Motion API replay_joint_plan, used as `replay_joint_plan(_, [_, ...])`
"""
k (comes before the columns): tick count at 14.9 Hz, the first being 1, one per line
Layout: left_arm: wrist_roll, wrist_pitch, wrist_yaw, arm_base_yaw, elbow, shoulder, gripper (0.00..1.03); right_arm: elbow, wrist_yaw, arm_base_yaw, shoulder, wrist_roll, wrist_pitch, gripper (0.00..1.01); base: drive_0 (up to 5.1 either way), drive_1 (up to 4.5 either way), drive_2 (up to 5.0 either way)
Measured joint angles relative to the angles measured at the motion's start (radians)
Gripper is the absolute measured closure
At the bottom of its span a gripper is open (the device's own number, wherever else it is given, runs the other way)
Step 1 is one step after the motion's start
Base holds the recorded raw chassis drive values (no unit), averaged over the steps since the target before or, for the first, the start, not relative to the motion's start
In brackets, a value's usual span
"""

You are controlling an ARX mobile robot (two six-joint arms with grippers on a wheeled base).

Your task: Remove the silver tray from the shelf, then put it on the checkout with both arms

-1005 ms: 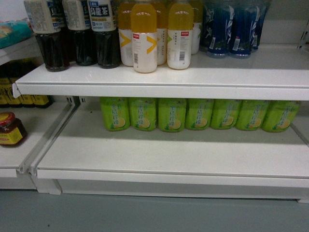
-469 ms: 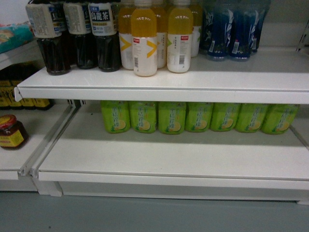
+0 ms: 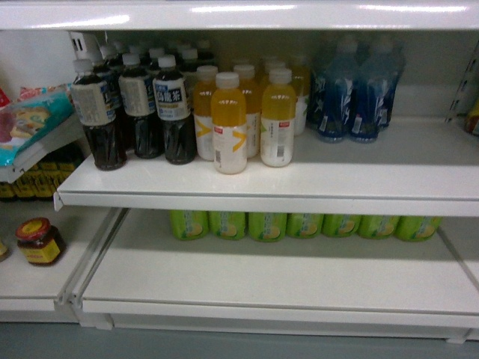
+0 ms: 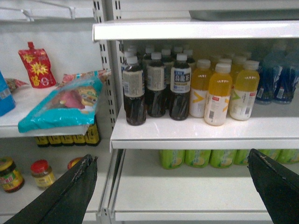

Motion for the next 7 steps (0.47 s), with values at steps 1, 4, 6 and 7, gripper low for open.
replay_joint_plan(1, [0.000,0.000,-0.001,0.000,0.000,0.000,0.05,0.000,0.000,0.000,0.000,0.000,0.000,0.03,0.0,0.00,0.0])
replay_joint_plan(4, [0.001,0.000,0.002,0.000,0.000,0.000,0.05,0.000,0.002,0.000,0.000,0.002,0.000,0.03,0.0,0.00,0.0])
replay_joint_plan(6, [0.000,0.002,0.000,0.000,0.000,0.000,0.05,0.000,0.001,0.000,0.000,0.002,0.002,0.03,0.0,0.00,0.0])
replay_joint_plan(7, [0.000,0.004,-0.002,0.000,0.000,0.000,0.05,0.000,0.000,0.000,0.000,0.002,0.003,0.03,0.0,0.00,0.0])
